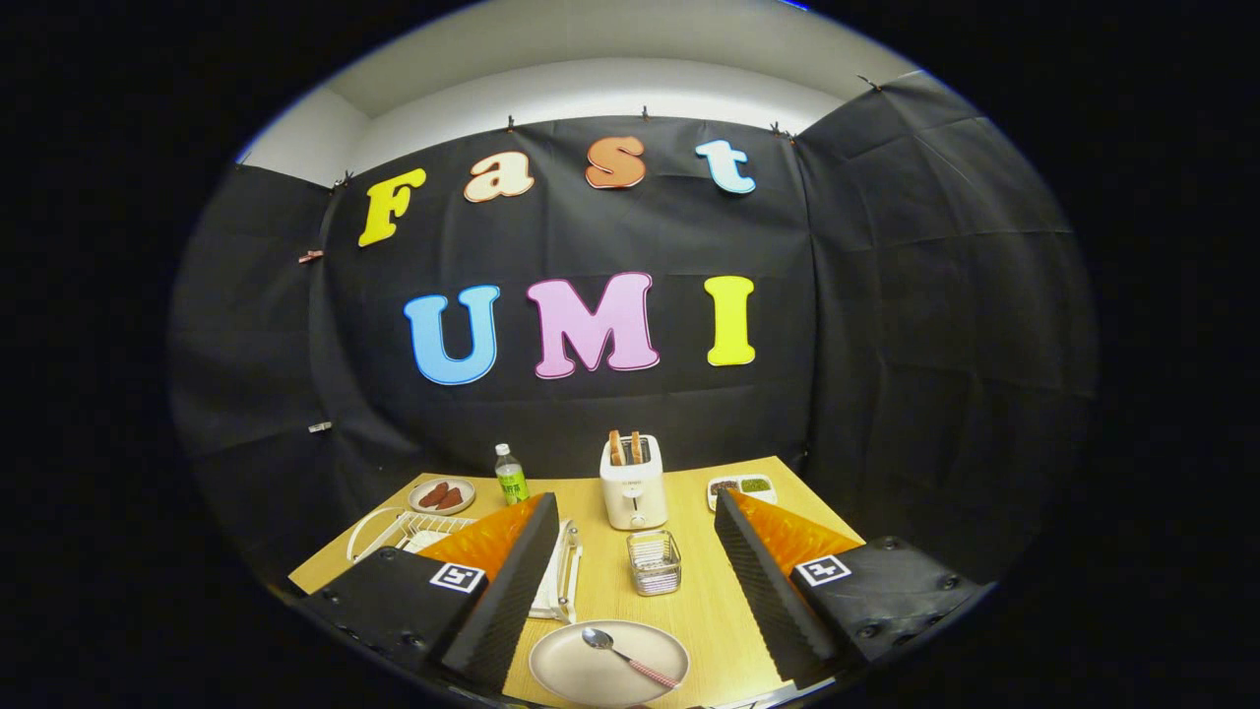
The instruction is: Take the plate from the dish rack, then take the spoon from the basket and place it into the plate.
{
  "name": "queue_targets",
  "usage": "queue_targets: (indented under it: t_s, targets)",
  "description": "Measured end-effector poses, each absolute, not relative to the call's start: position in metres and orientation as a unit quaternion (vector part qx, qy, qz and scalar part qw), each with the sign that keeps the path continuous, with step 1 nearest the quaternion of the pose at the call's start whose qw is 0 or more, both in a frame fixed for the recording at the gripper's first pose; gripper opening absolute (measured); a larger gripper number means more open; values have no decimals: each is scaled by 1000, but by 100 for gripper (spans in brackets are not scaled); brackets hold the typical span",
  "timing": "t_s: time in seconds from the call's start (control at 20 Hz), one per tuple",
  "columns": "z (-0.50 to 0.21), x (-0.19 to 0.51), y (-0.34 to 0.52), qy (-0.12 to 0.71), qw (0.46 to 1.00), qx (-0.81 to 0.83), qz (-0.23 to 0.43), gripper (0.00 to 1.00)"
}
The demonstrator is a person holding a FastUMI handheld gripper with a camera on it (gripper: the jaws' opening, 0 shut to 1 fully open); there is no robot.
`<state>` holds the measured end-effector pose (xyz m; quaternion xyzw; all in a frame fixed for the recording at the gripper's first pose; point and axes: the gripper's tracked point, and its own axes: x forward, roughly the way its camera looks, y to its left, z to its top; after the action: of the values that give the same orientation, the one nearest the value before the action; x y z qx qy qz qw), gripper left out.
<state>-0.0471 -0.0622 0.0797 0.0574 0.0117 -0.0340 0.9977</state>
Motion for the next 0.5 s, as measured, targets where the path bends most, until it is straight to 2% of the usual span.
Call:
queue_targets:
  t_s: [0.5]
  targets:
    - [89,-54,-76,10,994,83,-64,98]
